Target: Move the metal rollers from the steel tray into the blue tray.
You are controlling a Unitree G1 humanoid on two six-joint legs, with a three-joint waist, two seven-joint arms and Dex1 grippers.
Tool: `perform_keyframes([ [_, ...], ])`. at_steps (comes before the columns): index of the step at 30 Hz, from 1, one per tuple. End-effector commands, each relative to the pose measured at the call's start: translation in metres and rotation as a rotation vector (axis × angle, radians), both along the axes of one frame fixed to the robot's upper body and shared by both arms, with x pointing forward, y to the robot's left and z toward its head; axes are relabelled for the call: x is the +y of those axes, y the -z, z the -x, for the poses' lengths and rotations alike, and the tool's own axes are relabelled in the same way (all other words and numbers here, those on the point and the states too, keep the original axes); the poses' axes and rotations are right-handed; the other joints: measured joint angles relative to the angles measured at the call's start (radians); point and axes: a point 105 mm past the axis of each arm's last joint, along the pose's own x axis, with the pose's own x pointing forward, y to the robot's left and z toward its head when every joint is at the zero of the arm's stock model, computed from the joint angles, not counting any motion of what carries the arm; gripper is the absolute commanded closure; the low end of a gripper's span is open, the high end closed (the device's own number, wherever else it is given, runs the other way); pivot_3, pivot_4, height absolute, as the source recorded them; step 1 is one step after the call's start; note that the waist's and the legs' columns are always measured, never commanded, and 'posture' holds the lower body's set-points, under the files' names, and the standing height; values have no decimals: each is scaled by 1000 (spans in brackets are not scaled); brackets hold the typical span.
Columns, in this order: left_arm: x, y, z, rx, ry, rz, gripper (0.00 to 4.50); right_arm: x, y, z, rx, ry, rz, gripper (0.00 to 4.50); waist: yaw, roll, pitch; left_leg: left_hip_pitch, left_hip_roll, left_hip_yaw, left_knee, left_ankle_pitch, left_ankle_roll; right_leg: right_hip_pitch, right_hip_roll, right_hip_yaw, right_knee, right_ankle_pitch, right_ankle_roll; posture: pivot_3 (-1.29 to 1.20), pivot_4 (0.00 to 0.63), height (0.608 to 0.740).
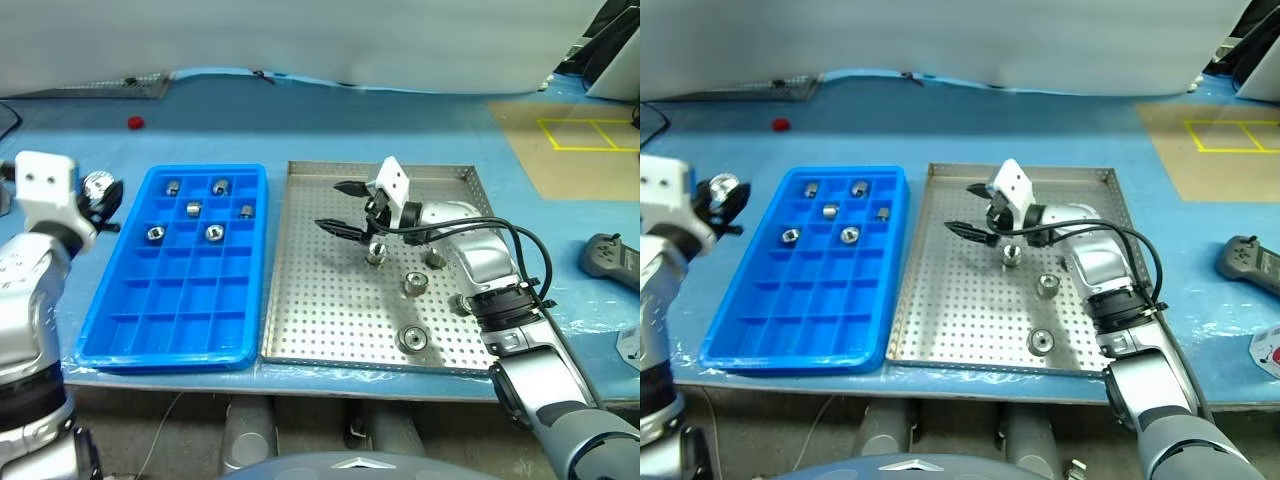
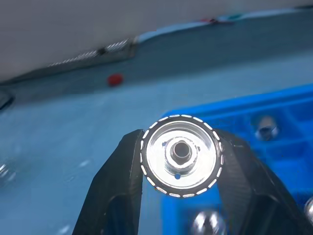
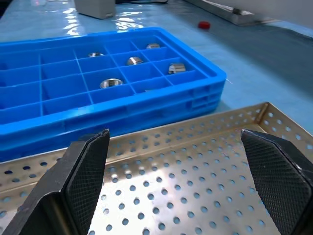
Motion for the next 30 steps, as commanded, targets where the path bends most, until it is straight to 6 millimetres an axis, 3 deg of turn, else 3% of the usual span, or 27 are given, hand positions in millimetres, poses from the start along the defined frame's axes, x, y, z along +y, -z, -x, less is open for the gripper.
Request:
perform_keyframes([
  [1,-10,-6,24,9,71,20,2779,7,-12,-1,-45,-45,-12,0,12,-2,0,0,0,0,0,0,0,0,0,0,0,-1,1,262,150,740],
  [5,-7,2,42,65,80,64,2779,13,-10,-4,-39,-76,-14,0,28,-3,0,1,0,-1,-1,0,-1,0,0,0,1,-2,4,304,150,740],
  [11,-6,12,52,144,77,80,2779,19,-9,-5,-38,-97,-17,0,44,-3,0,3,0,-1,-1,0,-1,1,0,0,1,-3,6,310,150,740],
  [17,-12,32,56,239,104,105,2779,17,-7,-5,-35,-91,-19,0,43,-3,0,3,0,-1,-3,0,-1,0,1,0,0,-3,6,297,150,740],
  [22,-12,36,53,265,124,100,2779,12,-6,-5,-33,-69,-20,0,43,-3,0,3,0,-1,-4,1,-2,0,1,0,0,-3,6,274,150,740],
  [27,-12,40,46,297,156,32,1132,-5,-6,-15,-14,38,-43,0,43,-3,0,4,0,-1,-5,1,-2,1,1,1,0,-4,6,238,150,740],
  [29,-25,27,34,214,243,47,462,-16,-5,-16,3,78,-47,0,44,-3,0,5,0,-1,-5,1,-2,1,1,1,-1,-4,6,226,150,740],
  [30,-36,18,29,170,308,57,462,-21,-5,-15,14,92,-50,0,47,-3,0,5,-1,-1,-5,1,-2,1,1,1,-1,-4,6,214,150,740],
])
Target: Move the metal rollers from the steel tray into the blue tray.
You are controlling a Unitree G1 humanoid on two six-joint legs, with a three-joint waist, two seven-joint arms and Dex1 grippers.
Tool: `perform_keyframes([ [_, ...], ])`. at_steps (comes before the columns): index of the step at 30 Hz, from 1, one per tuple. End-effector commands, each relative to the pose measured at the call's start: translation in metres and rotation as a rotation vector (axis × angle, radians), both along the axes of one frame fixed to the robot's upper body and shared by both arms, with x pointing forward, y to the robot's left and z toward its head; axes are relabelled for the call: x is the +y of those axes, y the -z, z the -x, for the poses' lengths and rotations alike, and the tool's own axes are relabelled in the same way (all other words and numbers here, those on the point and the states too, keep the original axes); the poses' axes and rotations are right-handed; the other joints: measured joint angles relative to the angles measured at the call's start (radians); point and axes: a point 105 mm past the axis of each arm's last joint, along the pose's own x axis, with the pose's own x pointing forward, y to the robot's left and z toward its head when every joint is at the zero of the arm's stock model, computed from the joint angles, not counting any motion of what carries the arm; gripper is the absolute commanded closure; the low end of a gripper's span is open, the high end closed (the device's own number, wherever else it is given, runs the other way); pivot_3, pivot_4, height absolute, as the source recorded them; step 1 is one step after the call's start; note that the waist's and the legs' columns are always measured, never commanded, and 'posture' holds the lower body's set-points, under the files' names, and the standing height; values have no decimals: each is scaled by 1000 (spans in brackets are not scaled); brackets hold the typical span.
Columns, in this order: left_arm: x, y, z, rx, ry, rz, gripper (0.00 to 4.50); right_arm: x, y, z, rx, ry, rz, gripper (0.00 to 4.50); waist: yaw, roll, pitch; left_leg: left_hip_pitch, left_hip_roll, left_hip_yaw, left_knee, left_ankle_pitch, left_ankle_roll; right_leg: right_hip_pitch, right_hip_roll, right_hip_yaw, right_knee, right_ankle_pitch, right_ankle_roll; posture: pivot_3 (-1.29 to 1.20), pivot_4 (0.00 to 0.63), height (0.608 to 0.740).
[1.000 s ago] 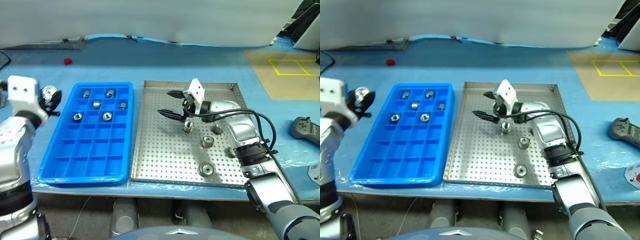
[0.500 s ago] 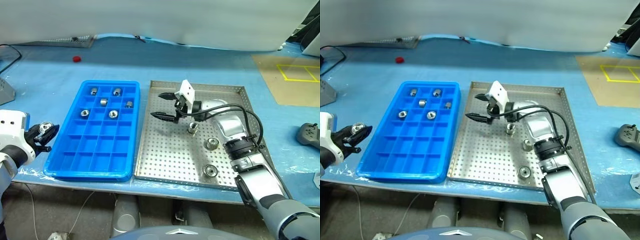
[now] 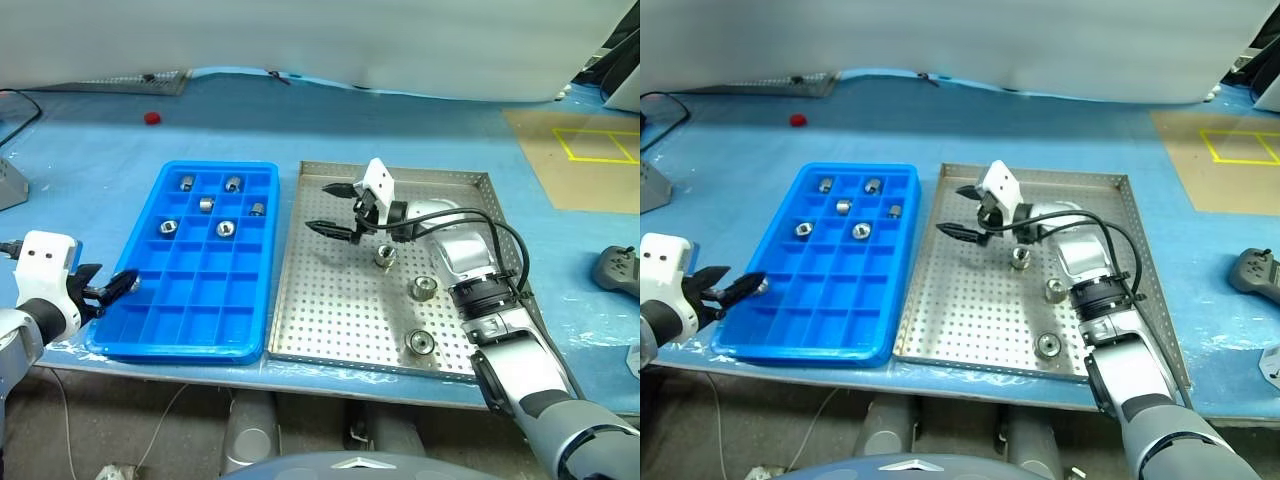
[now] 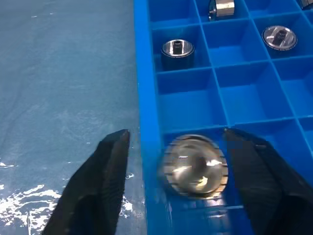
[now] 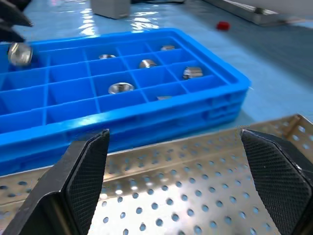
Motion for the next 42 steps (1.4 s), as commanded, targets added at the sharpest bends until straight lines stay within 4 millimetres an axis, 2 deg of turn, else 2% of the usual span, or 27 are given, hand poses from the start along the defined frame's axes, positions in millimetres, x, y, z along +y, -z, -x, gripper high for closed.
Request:
perform_keyframes([
  [1,-29,-34,-16,-169,185,31,462,-18,-15,2,-17,51,-40,0,3,0,0,0,0,0,0,0,0,0,0,0,0,0,0,192,150,740],
  [4,-68,-54,-20,-246,414,118,462,-35,-10,5,18,88,-3,0,-2,-1,0,1,-1,0,0,0,-1,1,0,1,0,0,0,155,150,740],
  [8,-101,-71,-32,-285,611,196,462,-54,-7,6,19,149,42,0,-11,0,0,4,-1,1,-1,1,-2,1,1,2,1,2,-4,89,150,740],
  [11,-129,-77,-45,-286,762,256,462,-67,-14,9,3,198,36,0,-25,0,0,5,-1,2,-2,2,-4,1,1,2,2,2,-3,18,150,740],
  [14,-151,-72,-65,-270,854,232,462,-83,-19,15,-18,253,48,0,-33,0,-1,5,-2,2,-2,2,-4,1,1,4,2,1,-1,-68,150,740],
  [17,-175,-66,-84,-270,947,241,462,-98,-19,31,-19,308,52,0,-43,1,-1,5,-3,3,-2,2,-3,2,1,5,1,1,-2,-169,150,740],
  [21,-203,-54,-114,-272,1006,280,462,-114,-15,51,-18,411,57,0,-81,0,-1,5,-4,3,-2,2,-2,3,1,6,0,3,-5,-300,150,740],
  [25,-234,-42,-126,-234,1119,298,462,-123,-13,70,-15,497,49,0,-121,0,-1,5,-5,3,-2,1,-1,3,1,7,-2,1,0,-409,150,740],
  [31,-253,-20,-133,-150,1218,258,462,-129,-11,91,-5,582,40,0,-178,0,-2,5,-6,4,-1,0,0,3,1,7,-3,0,3,-519,150,740],
  [35,-259,13,-134,-66,1257,84,462,-134,-9,103,2,636,38,0,-198,0,-2,4,-7,4,0,-1,3,4,1,8,-7,1,6,-567,150,740],
  [39,-268,20,-134,-76,1263,124,462,-136,-8,108,4,655,45,0,-213,1,-3,2,-8,4,1,-4,8,10,0,7,-20,4,11,-607,150,740],
  [42,-279,18,-133,-115,1265,173,462,-136,-9,109,4,662,45,0,-222,1,-3,2,-10,4,2,-7,13,14,-1,8,-25,5,11,-607,150,740],
])
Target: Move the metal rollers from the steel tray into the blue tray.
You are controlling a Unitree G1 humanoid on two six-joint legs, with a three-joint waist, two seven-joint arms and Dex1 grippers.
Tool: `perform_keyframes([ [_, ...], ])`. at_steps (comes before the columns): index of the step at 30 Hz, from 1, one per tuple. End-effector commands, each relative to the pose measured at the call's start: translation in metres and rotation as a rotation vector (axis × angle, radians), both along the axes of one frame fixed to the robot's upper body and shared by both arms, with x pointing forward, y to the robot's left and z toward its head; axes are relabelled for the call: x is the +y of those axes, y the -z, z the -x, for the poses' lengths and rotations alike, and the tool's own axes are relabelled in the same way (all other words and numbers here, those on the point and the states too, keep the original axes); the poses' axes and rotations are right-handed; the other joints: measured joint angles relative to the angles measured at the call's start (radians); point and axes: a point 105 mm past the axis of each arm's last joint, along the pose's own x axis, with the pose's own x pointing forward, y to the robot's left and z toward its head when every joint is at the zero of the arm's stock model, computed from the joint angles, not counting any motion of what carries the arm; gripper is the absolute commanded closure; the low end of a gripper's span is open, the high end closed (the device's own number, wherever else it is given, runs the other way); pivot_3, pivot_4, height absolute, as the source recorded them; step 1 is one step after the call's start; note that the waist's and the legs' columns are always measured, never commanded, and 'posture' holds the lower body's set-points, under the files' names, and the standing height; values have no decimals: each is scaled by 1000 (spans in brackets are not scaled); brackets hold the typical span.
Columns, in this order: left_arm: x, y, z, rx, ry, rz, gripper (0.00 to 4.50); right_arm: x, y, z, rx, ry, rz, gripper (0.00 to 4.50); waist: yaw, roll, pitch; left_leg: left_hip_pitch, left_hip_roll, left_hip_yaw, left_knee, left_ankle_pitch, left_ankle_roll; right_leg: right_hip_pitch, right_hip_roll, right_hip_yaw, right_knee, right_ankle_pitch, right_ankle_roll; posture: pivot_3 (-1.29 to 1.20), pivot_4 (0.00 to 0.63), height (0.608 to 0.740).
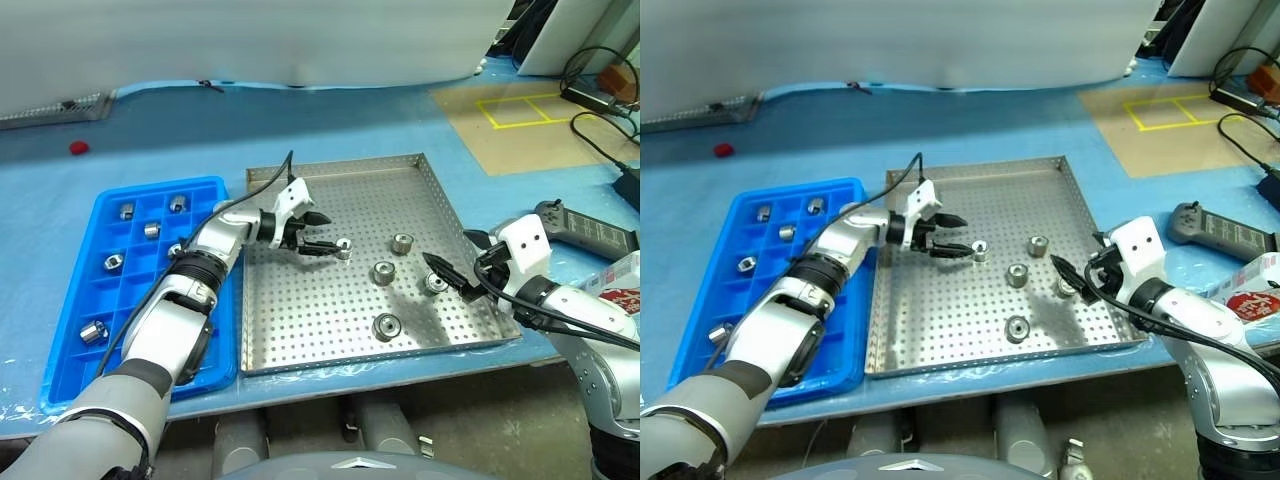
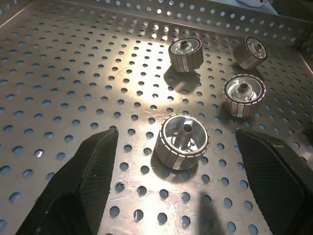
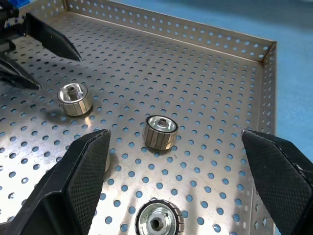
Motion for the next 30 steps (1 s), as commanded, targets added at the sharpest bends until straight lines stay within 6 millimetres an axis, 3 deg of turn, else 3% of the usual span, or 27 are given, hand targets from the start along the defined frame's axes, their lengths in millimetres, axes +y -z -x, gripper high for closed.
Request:
perform_keyframes([
  [1,-12,-20,-5,-64,5,83,462,0,-12,4,-49,9,9,0,-2,0,0,0,0,0,0,-1,1,1,0,0,-1,0,0,-607,150,740],
  [6,-20,-7,-4,-124,15,18,462,1,-13,5,-53,16,12,0,-7,0,0,0,0,0,0,-3,4,2,0,0,-2,2,-4,-633,150,740],
  [11,-17,37,7,-151,50,-158,462,-5,-17,5,-72,45,21,0,-25,1,-1,0,0,0,0,-3,4,2,0,0,-3,0,0,-642,150,740],
  [14,-13,41,10,-99,62,-138,1317,-6,-17,4,-72,50,24,0,-31,1,-3,0,0,0,0,-3,5,3,0,0,-5,0,0,-639,150,740],
  [18,-10,25,0,-78,-21,-29,2662,-3,-16,1,-73,40,23,0,-32,2,-4,2,0,0,1,-4,5,5,0,0,-5,0,0,-622,150,740],
  [19,-8,17,-4,-76,-52,9,2784,-2,-16,0,-73,34,21,0,-32,2,-4,2,0,0,1,-4,5,5,0,0,-5,0,0,-602,150,740],
  [24,19,-23,-22,-99,-187,177,2772,14,-15,-14,-69,-50,1,0,-32,2,-4,2,0,0,2,-3,4,4,0,0,-5,0,0,-483,150,740],
  [28,75,-48,-45,-311,-497,142,2772,34,-14,-35,-62,-165,-7,0,-22,3,-4,3,1,0,2,-3,4,3,0,-1,-1,4,-6,-310,150,740],
  [30,105,-57,-45,-383,-620,131,2772,44,-15,-47,-62,-222,-7,0,-18,3,-4,3,1,-1,1,-3,4,3,0,-1,1,4,-6,-259,150,740],
])
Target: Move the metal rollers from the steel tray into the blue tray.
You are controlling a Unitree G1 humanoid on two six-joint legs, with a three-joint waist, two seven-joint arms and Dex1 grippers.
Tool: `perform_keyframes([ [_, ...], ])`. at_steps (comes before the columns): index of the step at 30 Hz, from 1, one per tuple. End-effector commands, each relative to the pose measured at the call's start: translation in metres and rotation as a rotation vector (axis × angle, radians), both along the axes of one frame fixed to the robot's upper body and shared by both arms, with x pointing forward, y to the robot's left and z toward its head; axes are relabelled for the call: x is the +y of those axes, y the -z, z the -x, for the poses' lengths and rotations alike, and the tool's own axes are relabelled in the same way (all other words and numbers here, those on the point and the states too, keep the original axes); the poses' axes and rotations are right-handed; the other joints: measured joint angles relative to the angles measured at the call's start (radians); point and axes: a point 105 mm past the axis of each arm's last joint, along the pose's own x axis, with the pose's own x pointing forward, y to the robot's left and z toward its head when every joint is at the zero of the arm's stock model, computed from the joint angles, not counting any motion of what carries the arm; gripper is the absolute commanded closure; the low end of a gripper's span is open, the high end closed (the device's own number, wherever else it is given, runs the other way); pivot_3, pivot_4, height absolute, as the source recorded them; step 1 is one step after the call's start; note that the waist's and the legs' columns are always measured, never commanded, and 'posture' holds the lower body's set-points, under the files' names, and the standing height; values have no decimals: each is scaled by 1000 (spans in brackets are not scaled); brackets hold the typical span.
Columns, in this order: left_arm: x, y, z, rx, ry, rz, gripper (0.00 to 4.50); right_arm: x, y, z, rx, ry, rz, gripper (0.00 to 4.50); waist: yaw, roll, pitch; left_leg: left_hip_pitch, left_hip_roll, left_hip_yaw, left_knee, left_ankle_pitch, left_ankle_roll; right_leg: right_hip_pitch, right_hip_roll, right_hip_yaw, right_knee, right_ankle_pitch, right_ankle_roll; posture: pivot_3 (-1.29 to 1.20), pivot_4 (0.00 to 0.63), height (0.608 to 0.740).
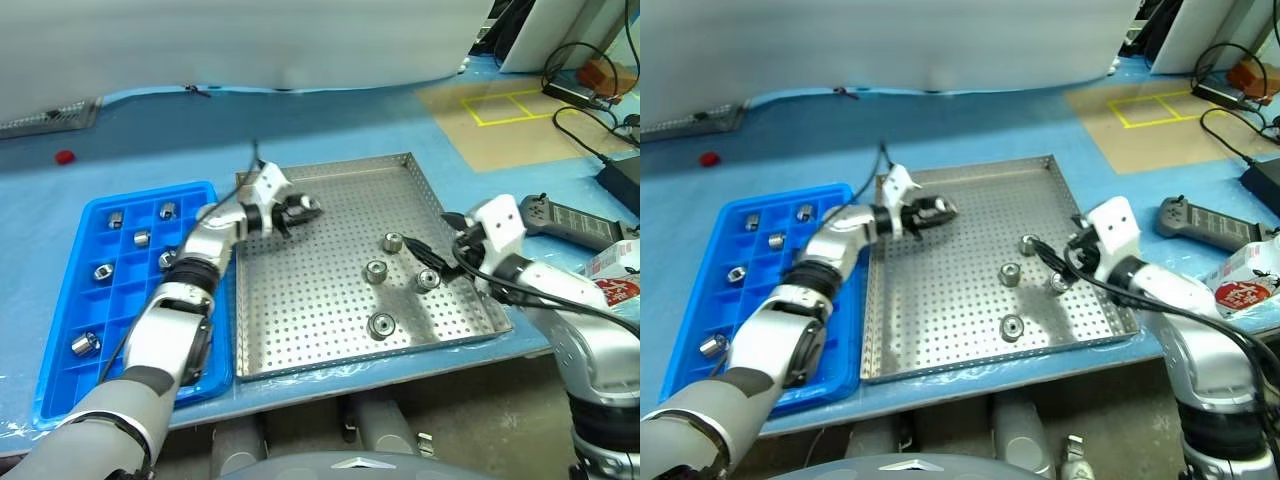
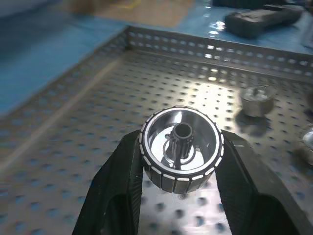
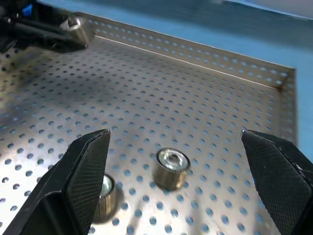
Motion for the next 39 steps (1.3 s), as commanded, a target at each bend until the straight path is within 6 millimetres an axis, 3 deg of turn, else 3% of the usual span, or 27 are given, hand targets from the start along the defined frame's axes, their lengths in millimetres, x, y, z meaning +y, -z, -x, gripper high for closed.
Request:
perform_keyframes([
  [1,49,-27,0,-141,-215,8,2772,17,-8,-15,-40,-108,15,0,10,0,0,0,0,0,0,0,0,-1,0,0,1,0,-1,-192,150,740],
  [6,98,-59,43,-153,-320,100,2772,39,-7,-38,-31,-246,27,0,73,0,0,-3,2,0,-3,0,-4,-6,0,-2,4,-1,-4,-61,150,740],
  [13,134,-77,90,-125,-426,65,2772,62,0,-49,-19,-357,17,0,157,0,0,-2,8,1,-5,3,-9,-7,0,-3,9,-3,-6,56,150,740],
  [16,149,-67,115,-48,-457,49,2772,71,2,-52,-17,-392,10,0,167,0,0,-1,8,1,-5,3,-9,-6,0,-3,9,-3,-6,95,150,740],
  [22,172,-41,144,93,-503,-48,2772,78,3,-58,-21,-428,11,0,178,0,0,1,8,1,-6,5,-13,-6,2,-3,10,-3,-6,110,150,740],
  [30,168,-20,144,151,-497,-87,2772,78,3,-59,-33,-429,12,0,187,0,0,3,8,0,-11,6,-14,-6,2,-2,9,-5,-3,117,150,740],
  [36,154,-29,129,159,-423,3,816,67,2,-58,-39,-384,19,0,184,0,0,4,6,0,-12,7,-15,-6,3,-2,9,-3,-5,47,150,740],
  [39,140,-41,117,149,-332,42,816,57,0,-55,-49,-346,24,0,183,0,0,4,6,1,-11,7,-15,-6,2,-2,9,-3,-6,-21,150,740],
])
